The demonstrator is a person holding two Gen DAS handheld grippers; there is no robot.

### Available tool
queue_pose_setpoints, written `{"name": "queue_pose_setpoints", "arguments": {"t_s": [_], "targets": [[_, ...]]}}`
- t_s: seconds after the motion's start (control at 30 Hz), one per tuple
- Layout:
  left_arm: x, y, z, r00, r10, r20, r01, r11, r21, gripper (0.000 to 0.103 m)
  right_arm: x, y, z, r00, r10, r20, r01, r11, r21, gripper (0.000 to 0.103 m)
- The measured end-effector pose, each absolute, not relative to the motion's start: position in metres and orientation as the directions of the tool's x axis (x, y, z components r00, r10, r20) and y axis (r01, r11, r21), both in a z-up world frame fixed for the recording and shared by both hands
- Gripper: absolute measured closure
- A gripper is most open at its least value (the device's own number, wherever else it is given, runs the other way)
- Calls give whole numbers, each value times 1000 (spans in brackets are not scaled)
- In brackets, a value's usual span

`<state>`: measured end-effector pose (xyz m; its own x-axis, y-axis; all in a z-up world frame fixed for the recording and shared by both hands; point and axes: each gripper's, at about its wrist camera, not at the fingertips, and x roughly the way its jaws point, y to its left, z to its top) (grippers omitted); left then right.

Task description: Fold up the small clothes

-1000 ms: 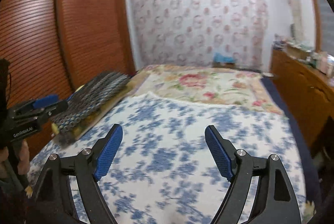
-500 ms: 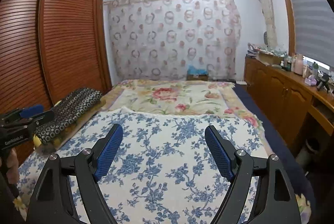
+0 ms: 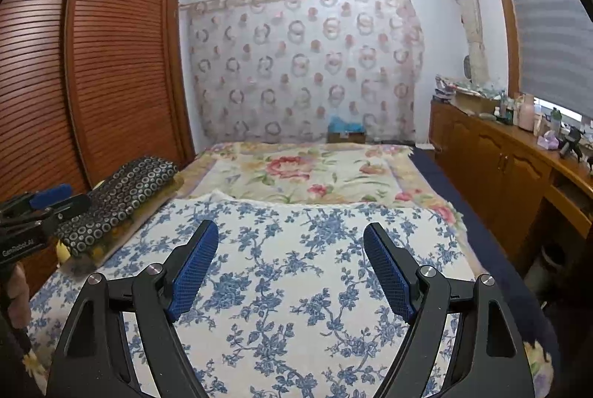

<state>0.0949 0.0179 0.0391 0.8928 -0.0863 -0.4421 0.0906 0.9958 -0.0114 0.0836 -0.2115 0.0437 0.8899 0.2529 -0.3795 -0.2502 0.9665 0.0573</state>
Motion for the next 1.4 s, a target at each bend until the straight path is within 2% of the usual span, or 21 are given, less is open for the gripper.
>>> {"name": "queue_pose_setpoints", "arguments": {"t_s": [1.4], "targets": [[89, 14, 45, 899, -79, -432, 83, 996, -10, 47, 86, -219, 42, 893, 248, -375, -244, 968, 57, 20]]}}
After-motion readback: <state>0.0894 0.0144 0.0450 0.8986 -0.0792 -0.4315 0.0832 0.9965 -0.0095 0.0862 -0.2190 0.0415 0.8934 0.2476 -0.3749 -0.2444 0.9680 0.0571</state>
